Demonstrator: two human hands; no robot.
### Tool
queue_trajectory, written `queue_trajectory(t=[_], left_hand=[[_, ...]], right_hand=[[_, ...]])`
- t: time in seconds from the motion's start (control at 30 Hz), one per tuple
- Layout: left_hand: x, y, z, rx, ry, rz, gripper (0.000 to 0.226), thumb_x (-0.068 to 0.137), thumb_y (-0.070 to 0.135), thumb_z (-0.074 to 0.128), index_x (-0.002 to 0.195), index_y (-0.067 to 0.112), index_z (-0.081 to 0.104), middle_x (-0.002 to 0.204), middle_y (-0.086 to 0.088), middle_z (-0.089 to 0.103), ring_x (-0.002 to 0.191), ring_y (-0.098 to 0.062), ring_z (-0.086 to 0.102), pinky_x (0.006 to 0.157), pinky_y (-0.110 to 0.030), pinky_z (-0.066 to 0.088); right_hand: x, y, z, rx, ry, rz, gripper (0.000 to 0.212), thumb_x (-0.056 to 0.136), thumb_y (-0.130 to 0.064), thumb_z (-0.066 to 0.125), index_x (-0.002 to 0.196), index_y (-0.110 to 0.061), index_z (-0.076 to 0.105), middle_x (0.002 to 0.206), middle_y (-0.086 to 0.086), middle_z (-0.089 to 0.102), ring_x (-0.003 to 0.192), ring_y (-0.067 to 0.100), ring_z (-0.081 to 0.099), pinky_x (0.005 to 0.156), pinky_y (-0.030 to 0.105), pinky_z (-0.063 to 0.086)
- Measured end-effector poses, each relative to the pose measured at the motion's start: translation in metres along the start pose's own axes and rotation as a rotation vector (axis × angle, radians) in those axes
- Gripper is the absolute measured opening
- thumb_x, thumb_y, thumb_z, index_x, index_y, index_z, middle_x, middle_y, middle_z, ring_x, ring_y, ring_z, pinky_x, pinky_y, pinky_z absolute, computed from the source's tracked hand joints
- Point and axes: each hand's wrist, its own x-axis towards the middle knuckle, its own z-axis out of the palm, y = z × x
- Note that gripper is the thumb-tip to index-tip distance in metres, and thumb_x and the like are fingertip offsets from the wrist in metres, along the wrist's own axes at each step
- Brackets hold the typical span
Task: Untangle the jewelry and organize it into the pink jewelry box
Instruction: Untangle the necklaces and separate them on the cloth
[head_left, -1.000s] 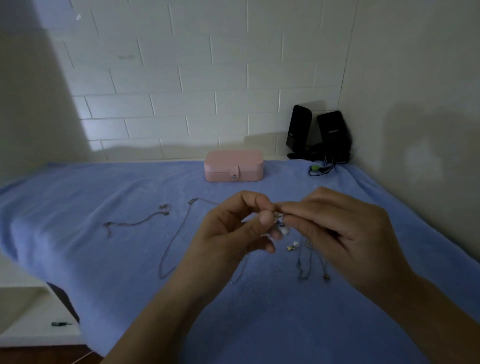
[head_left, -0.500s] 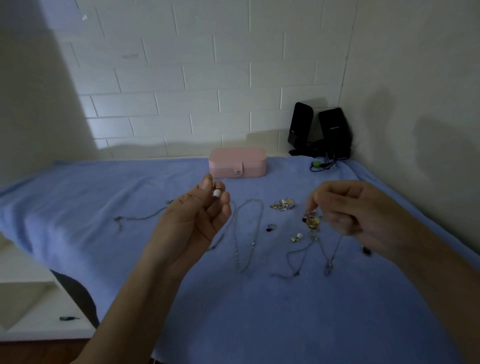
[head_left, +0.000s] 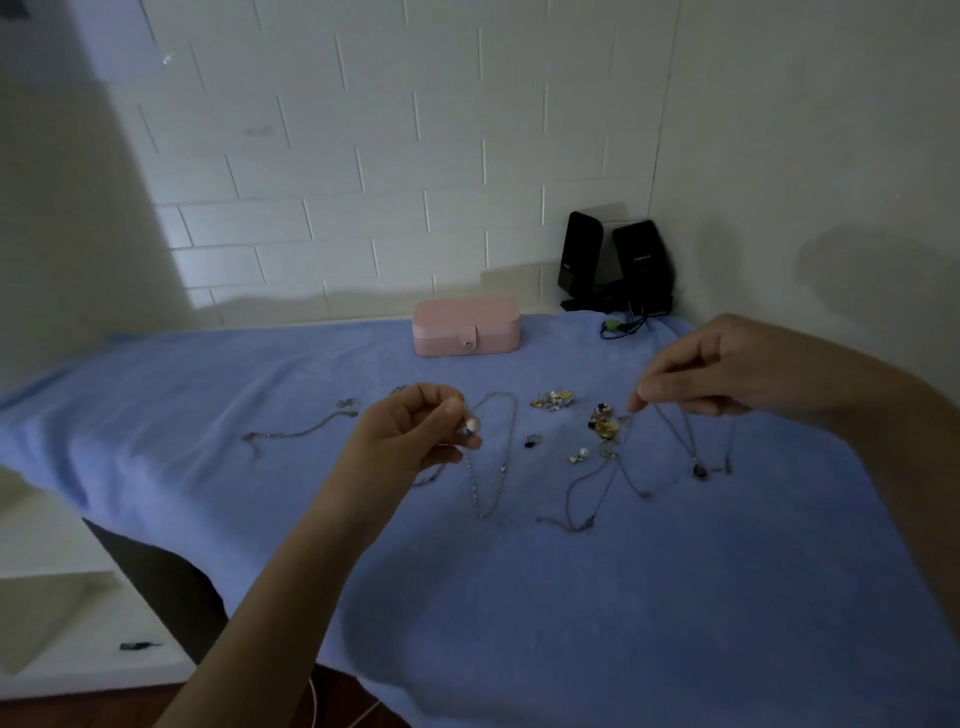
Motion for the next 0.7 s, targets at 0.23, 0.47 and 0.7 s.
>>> queue_trajectory(t=[0.23,0.47,0.7], left_hand=[[0.052,-0.003,0.007,0.456,-0.013,-0.017,0.011,0.087,0.011,0.064,0.077,0.016,0.065,0.066,0.004,0.065,0.055,0.002,0.06,0.053,-0.011,0.046],[0.131,-0.029,0.034,0.622,0.047,-0.072,0.012,0.088,0.008,0.061,0.077,0.01,0.062,0.077,-0.008,0.064,0.059,0.001,0.06,0.056,-0.014,0.045],[0.098,0.02,0.085,0.268,-0.475,-0.179,0.055,0.095,0.051,0.031,0.094,0.01,0.067,0.095,-0.01,0.069,0.096,-0.026,0.065,0.094,-0.036,0.05]], right_hand=[[-0.001,-0.018,-0.023,-0.001,-0.001,-0.027,0.024,0.078,-0.03,0.062,0.086,-0.013,0.076,0.052,0.002,0.049,0.044,0.011,0.027,0.042,0.019,0.021],[0.017,-0.014,-0.014,-0.037,0.021,-0.015,0.017,0.088,-0.027,0.063,0.088,-0.015,0.076,0.049,-0.001,0.051,0.042,0.011,0.031,0.042,0.018,0.026],[0.021,-0.01,-0.016,-0.023,0.179,-0.02,0.016,0.088,-0.025,0.065,0.087,-0.014,0.076,0.042,-0.005,0.048,0.039,0.007,0.034,0.044,0.015,0.031]])
